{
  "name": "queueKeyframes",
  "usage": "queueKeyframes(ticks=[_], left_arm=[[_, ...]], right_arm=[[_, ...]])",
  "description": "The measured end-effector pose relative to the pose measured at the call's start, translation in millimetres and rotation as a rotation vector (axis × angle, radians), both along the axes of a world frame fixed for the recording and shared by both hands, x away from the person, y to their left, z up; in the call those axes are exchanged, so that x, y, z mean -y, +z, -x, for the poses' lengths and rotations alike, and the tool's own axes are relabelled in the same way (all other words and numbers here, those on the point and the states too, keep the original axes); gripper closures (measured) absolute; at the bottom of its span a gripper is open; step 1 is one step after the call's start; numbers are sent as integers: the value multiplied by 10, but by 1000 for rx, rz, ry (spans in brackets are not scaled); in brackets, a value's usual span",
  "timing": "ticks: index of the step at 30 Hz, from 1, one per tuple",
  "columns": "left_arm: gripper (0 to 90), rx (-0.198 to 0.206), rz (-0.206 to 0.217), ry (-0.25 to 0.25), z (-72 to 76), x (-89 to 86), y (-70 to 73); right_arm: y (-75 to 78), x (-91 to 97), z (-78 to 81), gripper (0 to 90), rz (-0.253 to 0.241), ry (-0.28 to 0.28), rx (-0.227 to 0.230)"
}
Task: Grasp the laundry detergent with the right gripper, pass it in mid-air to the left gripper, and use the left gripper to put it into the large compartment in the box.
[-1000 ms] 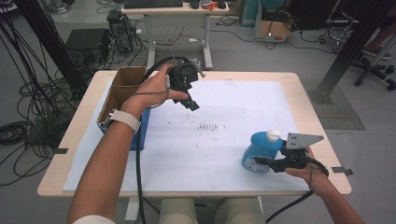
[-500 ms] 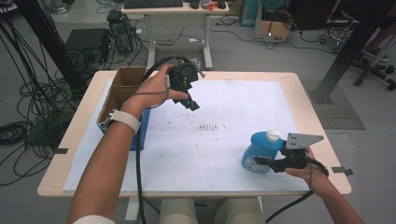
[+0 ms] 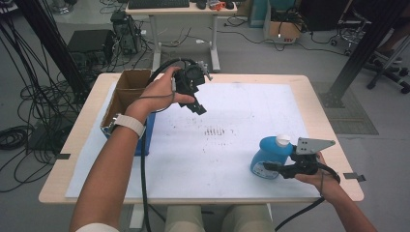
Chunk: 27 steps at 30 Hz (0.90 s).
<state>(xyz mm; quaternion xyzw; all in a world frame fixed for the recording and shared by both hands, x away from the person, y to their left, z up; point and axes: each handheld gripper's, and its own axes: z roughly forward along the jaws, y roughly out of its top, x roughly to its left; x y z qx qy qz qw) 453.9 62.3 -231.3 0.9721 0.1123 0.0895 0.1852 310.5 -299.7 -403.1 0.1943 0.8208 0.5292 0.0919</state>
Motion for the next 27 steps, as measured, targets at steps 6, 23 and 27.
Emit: queueKeyframes(ticks=[6, 23, 27], left_arm=[[147, -2, -6, 1, -2, 0, 3], [145, -2, 4, 3, 2, -2, -10], [145, -5, 1, 2, -1, -2, -7]], right_arm=[[-1, 1, -2, 420, 0, 2, 1], [4, -1, 13, 420, 2, -9, -15], [3, 1, 11, 420, 2, -8, -12]])
